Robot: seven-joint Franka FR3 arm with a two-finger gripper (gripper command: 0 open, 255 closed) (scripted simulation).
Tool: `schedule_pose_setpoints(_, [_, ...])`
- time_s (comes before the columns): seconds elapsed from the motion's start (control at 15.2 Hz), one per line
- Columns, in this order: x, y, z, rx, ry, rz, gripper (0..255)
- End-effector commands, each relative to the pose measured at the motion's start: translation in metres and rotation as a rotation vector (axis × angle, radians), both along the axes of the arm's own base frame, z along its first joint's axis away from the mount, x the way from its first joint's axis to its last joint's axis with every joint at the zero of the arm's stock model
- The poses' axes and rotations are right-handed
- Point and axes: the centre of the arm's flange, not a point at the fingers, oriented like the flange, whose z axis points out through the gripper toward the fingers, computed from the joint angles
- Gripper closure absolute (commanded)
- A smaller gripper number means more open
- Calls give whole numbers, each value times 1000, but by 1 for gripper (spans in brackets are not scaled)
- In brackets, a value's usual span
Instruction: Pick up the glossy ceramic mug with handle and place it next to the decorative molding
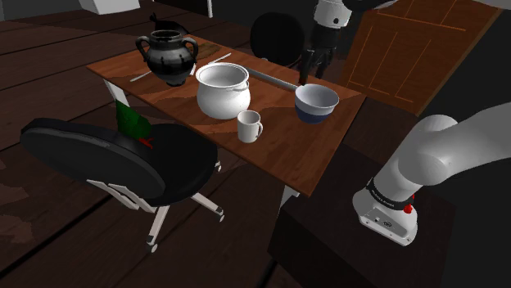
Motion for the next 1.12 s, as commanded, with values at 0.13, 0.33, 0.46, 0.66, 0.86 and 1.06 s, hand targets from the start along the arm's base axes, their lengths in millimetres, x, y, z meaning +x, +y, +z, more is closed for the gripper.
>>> schedule_pose_setpoints(0.13, [31,22,-37,-6,-5,14,0])
schedule_pose_setpoints(0.33, [56,37,-64,-11,-7,25,0])
schedule_pose_setpoints(0.46, [73,48,-82,-14,-9,32,0])
schedule_pose_setpoints(0.66, [97,63,-109,-19,-11,42,0])
schedule_pose_setpoints(0.86, [122,78,-136,-24,-13,53,0])
schedule_pose_setpoints(1.06, [140,90,-155,-28,-15,61,0])
